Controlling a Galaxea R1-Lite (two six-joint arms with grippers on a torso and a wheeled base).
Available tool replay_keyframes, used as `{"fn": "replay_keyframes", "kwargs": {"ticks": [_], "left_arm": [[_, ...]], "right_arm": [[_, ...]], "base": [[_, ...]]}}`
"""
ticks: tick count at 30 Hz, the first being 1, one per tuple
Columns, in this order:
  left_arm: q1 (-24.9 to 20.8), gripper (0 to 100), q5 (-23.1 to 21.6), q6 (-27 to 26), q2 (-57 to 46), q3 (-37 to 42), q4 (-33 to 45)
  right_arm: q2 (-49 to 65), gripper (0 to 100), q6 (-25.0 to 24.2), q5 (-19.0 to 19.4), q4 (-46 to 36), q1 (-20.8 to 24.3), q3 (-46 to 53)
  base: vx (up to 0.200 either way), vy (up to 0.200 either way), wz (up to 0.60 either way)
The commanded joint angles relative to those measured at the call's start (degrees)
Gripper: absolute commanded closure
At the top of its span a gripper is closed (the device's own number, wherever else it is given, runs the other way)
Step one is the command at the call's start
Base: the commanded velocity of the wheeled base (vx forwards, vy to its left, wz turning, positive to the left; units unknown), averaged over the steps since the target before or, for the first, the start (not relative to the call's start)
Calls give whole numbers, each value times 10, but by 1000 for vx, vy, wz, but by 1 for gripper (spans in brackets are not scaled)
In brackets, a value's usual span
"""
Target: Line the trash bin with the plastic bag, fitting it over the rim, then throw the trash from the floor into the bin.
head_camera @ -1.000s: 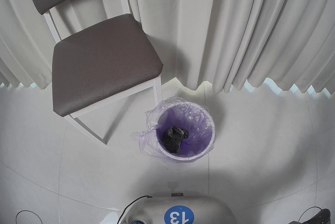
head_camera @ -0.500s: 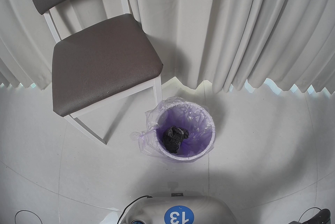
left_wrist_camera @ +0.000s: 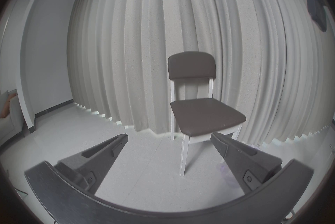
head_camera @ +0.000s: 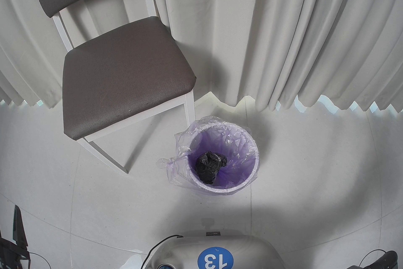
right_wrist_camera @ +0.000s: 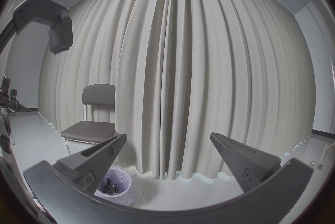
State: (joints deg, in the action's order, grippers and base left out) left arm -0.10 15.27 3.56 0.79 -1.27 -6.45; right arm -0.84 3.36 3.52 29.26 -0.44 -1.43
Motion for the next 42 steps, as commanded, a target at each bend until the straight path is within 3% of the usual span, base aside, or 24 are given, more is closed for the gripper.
{"fn": "replay_keyframes", "kwargs": {"ticks": [1,12,23,27,42], "left_arm": [[0,0,-1,3,-8,13,22],[1,0,-74,-2,-8,13,29],[1,0,-115,-7,-8,13,38],[1,0,-167,-44,-8,13,66],[0,0,-168,-42,-7,13,65]], "right_arm": [[8,0,2,0,-2,0,14],[8,0,23,-12,-12,0,14],[8,0,37,-12,-25,0,14],[8,0,38,-12,-30,0,14],[8,0,37,-26,-169,0,14]], "base": [[0,0,0],[0,0,0],[0,0,0],[0,0,0],[0,0,0]]}}
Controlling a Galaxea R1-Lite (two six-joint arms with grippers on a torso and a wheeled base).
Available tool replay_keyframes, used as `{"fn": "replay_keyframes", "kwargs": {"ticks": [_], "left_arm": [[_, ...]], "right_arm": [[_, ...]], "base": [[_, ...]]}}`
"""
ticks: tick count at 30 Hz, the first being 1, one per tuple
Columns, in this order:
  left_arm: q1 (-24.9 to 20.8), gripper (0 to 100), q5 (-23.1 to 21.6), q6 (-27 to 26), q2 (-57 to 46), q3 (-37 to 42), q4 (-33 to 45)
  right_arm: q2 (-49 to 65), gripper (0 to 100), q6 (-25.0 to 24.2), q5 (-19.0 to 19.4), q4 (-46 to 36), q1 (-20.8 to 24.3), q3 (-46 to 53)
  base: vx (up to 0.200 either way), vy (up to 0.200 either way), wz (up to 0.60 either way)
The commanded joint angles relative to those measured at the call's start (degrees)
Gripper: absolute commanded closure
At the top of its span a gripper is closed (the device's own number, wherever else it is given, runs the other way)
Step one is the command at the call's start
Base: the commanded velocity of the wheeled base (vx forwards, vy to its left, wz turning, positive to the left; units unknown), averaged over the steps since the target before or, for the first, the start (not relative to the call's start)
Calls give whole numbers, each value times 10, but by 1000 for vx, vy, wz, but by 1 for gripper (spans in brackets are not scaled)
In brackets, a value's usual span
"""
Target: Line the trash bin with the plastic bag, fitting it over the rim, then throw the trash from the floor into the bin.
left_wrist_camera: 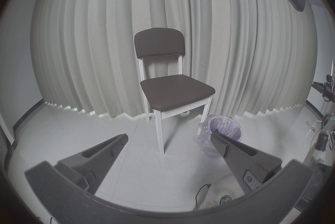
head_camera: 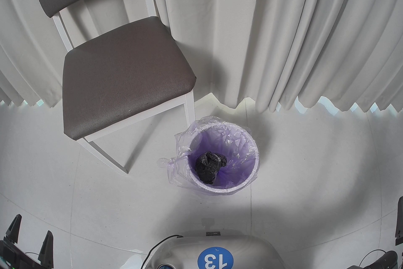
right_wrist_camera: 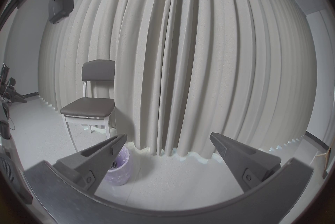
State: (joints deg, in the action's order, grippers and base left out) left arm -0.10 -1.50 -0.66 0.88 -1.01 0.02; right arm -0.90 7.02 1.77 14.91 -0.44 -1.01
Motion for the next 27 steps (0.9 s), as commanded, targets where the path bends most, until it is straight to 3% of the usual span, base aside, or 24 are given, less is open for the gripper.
{"fn": "replay_keyframes", "kwargs": {"ticks": [1,9,27], "left_arm": [[0,0,0,0,-8,10,0],[0,0,0,2,-8,10,0],[0,0,2,9,-8,10,0]], "right_arm": [[8,0,0,-12,-38,0,10],[8,0,-3,-14,-91,0,10],[8,0,0,-4,-100,0,10]], "base": [[0,0,0],[0,0,0],[0,0,0]]}}
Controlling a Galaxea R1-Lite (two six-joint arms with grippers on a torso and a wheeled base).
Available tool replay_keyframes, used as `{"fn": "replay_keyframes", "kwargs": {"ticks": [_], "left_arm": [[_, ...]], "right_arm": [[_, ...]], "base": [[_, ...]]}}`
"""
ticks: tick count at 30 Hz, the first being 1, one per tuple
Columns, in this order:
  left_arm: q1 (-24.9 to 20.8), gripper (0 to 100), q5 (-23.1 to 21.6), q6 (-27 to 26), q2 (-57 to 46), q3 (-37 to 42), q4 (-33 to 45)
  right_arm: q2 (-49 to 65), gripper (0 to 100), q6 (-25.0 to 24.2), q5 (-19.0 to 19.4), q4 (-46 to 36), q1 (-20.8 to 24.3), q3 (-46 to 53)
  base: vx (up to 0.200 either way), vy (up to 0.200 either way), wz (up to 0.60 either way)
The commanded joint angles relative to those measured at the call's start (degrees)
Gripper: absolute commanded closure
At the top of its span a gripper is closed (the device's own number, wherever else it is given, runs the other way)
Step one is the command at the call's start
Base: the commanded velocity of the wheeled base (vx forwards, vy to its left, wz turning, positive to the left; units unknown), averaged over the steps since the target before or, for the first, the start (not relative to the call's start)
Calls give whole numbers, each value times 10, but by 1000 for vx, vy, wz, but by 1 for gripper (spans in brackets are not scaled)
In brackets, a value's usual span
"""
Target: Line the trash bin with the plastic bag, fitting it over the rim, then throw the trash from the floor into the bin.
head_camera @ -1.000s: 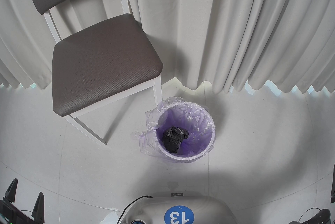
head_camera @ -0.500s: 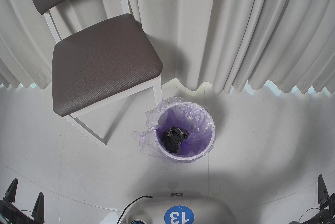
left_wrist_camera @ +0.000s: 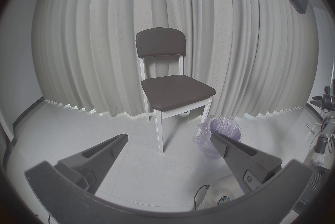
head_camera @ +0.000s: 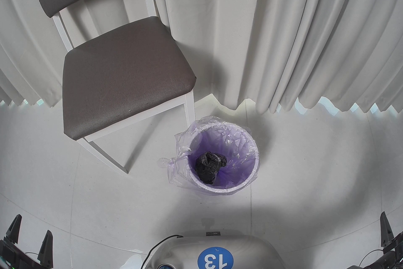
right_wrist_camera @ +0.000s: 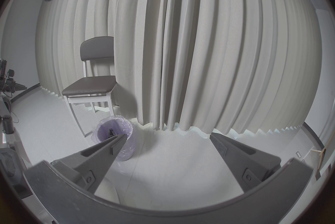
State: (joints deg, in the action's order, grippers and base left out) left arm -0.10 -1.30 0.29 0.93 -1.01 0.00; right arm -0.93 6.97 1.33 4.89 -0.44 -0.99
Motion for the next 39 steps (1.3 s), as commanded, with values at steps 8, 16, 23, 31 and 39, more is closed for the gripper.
{"fn": "replay_keyframes", "kwargs": {"ticks": [8,16,23,31,39], "left_arm": [[0,0,3,1,-8,10,0],[0,0,3,1,-8,10,0],[0,0,4,3,-8,10,0],[-1,0,17,16,-8,10,-3],[0,0,17,24,-8,10,-2]], "right_arm": [[8,0,5,28,-15,0,10],[8,0,-9,29,-25,0,10],[8,0,-60,19,-44,0,10],[9,0,-59,5,-45,0,10],[9,0,-93,-3,-43,1,10]], "base": [[0,0,0],[0,0,0],[0,0,0],[0,0,0],[0,0,0]]}}
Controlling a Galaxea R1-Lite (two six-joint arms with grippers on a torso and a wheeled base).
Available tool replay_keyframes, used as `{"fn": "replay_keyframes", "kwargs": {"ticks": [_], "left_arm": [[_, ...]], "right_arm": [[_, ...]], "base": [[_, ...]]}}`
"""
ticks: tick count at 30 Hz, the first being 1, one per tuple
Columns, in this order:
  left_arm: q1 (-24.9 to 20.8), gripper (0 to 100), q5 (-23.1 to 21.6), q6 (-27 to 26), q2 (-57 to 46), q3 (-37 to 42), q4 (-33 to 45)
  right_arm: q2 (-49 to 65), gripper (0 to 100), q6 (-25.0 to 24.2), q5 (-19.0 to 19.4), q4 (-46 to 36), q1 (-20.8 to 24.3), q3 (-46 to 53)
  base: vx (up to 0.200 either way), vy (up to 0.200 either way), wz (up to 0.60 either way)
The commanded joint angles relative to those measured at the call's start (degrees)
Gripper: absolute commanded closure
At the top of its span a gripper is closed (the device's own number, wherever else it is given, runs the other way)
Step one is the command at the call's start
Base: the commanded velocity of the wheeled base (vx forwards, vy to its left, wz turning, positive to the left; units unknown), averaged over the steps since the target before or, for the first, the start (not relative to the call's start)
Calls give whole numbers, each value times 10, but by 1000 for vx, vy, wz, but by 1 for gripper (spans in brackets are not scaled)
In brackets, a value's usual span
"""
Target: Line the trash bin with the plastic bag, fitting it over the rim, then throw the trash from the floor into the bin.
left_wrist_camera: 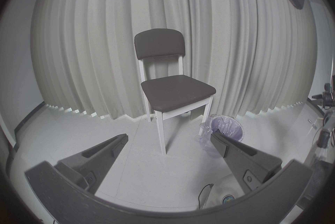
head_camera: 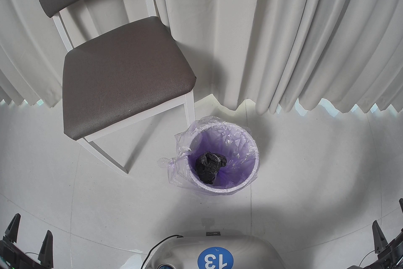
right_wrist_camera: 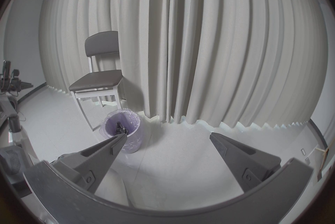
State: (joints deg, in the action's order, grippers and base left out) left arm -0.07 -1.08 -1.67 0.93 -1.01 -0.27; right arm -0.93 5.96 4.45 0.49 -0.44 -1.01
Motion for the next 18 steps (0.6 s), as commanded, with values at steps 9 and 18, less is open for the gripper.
{"fn": "replay_keyframes", "kwargs": {"ticks": [9,18], "left_arm": [[0,0,18,48,-8,10,-1],[0,0,1,8,-9,10,1]], "right_arm": [[9,0,-77,-33,2,1,10],[9,0,-46,-22,0,0,10]], "base": [[0,0,0],[0,0,0]]}}
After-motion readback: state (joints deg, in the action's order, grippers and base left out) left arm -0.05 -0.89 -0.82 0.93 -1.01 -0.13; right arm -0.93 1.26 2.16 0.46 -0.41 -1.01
